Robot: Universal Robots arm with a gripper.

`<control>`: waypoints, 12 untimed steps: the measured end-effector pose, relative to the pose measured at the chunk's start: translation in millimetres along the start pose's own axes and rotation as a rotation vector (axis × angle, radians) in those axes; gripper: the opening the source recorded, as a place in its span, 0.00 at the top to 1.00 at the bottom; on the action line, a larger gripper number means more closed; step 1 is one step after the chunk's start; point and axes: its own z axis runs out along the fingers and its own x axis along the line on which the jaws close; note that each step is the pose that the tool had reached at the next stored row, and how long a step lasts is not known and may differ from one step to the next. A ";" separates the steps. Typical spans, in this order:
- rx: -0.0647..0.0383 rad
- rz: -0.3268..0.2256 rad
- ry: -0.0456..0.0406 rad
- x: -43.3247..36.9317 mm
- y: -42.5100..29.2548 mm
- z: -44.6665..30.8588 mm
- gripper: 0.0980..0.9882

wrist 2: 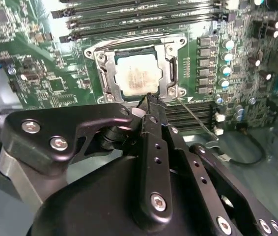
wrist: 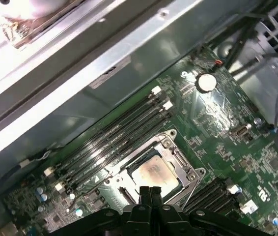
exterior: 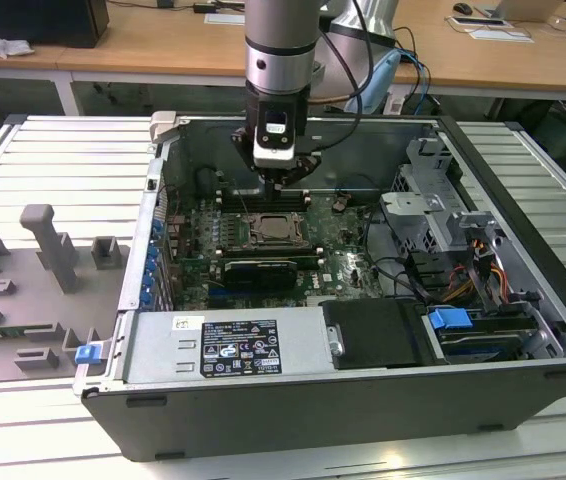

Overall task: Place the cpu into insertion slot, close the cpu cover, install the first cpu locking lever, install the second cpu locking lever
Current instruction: 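Install the first cpu locking lever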

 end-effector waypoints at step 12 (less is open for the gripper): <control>0.003 -0.300 0.0119 0.0 0.0 0.1 0.99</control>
